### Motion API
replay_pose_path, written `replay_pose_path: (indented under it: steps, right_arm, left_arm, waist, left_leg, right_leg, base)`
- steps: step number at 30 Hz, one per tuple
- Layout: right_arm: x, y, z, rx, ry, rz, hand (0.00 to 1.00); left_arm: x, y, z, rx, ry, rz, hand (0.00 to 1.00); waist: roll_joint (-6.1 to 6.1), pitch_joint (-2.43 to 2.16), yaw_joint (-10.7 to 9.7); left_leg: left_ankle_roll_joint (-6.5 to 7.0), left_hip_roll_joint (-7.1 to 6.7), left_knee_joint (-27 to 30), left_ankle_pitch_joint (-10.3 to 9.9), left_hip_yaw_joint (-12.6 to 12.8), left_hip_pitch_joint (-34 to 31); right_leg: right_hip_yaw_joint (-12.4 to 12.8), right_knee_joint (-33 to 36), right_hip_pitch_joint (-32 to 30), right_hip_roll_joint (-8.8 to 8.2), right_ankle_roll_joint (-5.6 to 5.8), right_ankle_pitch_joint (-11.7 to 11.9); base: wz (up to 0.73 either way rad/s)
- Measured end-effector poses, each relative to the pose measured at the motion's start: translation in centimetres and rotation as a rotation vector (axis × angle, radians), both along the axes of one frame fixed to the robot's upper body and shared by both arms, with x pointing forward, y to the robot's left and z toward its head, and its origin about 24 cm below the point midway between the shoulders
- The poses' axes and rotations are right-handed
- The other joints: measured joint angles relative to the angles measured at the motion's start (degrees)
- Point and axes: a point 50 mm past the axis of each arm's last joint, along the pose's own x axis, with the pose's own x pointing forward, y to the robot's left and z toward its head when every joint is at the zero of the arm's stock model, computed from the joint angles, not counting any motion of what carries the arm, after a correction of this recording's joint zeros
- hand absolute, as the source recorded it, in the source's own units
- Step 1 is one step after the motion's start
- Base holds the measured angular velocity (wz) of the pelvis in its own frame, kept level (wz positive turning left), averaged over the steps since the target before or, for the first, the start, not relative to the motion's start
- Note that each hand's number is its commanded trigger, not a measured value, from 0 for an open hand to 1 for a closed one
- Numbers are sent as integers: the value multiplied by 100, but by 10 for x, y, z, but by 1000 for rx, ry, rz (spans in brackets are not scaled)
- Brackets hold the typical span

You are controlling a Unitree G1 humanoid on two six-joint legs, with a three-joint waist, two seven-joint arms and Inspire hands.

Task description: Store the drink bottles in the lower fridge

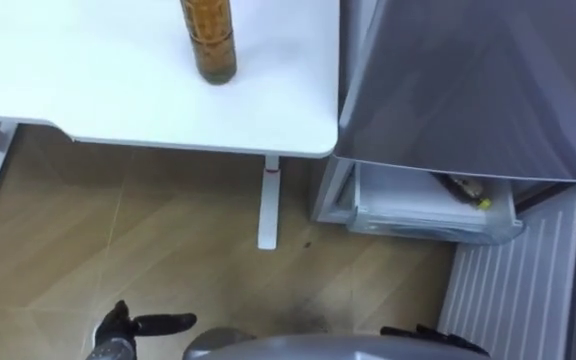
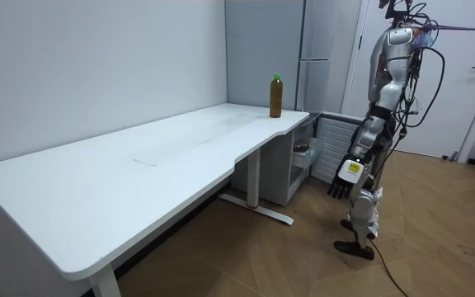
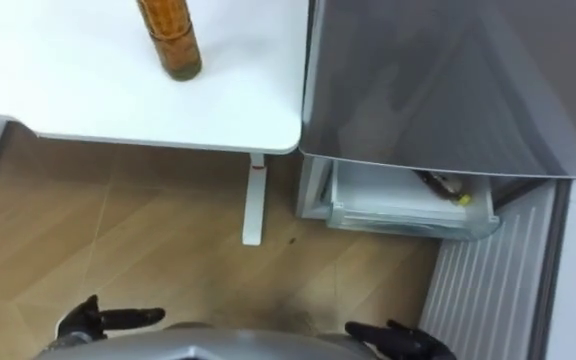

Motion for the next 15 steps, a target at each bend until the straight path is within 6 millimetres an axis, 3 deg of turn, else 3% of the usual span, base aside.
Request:
replay_pose_path:
  steps: [2, 8, 15]
  right_arm:
    - [1, 1, -1, -27, -1, -4, 0]
    - [1, 0, -1, -66, 16, 9, 0]
    - [-4, -6, -1, -132, 48, -20, 0]
  left_arm:
    - [-3, -2, -1, -8, 19, 3, 0]
    - [-9, -1, -2, -7, 44, 63, 0]
    - [-6, 8, 1, -2, -20, 334, 0]
  waist:
    - [30, 6, -44]
    - [51, -36, -89]
    - [103, -12, -77]
  left_leg:
    - [-2, -1, -6, -3, -1, 36]
    - [-28, 29, -14, -45, 64, 150]
    - [-12, -2, 22, -99, -8, 406]
  right_leg:
    - [11, -20, 34, 3, 0, 0]
    - [127, -75, 139, 20, -4, -2]
    - [135, -60, 362, -7, 29, -94]
  base:
    - [-6]
    - [-8]
    - [2]
